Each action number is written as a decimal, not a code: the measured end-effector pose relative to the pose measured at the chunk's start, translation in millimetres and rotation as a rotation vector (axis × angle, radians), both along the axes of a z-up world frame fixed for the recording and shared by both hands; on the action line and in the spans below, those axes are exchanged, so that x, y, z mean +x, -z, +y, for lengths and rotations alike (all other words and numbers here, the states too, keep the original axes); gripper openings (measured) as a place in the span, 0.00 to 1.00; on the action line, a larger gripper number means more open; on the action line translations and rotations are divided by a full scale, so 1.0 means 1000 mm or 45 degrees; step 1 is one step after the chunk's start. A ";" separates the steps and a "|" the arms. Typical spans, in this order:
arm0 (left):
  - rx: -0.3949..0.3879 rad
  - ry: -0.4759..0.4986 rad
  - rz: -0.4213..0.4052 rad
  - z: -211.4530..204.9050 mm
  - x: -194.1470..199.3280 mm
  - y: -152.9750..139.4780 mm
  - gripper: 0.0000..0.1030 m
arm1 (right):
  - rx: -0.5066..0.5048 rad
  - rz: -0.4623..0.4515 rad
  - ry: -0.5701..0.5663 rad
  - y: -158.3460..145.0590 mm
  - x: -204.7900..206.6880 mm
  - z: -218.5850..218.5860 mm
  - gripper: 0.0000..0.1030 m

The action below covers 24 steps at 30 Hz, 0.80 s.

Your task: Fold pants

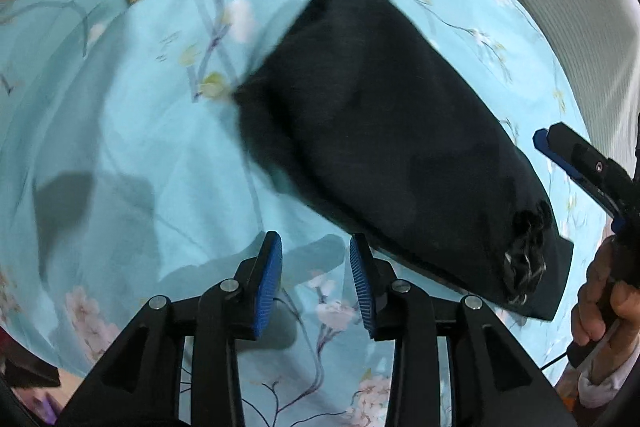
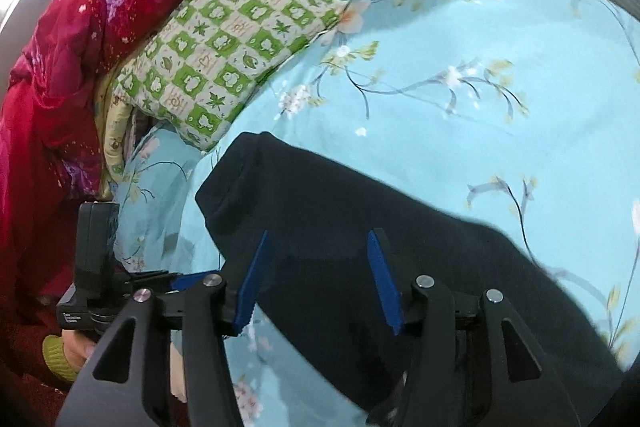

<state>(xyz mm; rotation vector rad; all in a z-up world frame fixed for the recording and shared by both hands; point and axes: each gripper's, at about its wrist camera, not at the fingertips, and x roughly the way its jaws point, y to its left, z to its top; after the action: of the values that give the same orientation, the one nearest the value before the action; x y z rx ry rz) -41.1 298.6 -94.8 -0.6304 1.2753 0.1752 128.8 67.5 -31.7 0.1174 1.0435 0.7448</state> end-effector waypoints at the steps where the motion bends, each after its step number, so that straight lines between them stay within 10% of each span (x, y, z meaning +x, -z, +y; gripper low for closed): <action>1: -0.019 -0.014 0.001 0.004 0.000 0.002 0.36 | -0.012 -0.003 -0.021 0.000 0.005 0.005 0.51; 24: -0.398 -0.303 -0.064 0.039 0.011 0.004 0.58 | -0.241 0.072 -0.579 0.034 0.080 0.123 0.51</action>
<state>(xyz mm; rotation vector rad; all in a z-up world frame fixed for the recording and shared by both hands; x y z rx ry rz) -29.9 337.7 -99.1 -1.0501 1.1867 0.1554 208.9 190.2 -65.6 -0.2718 1.2049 1.0504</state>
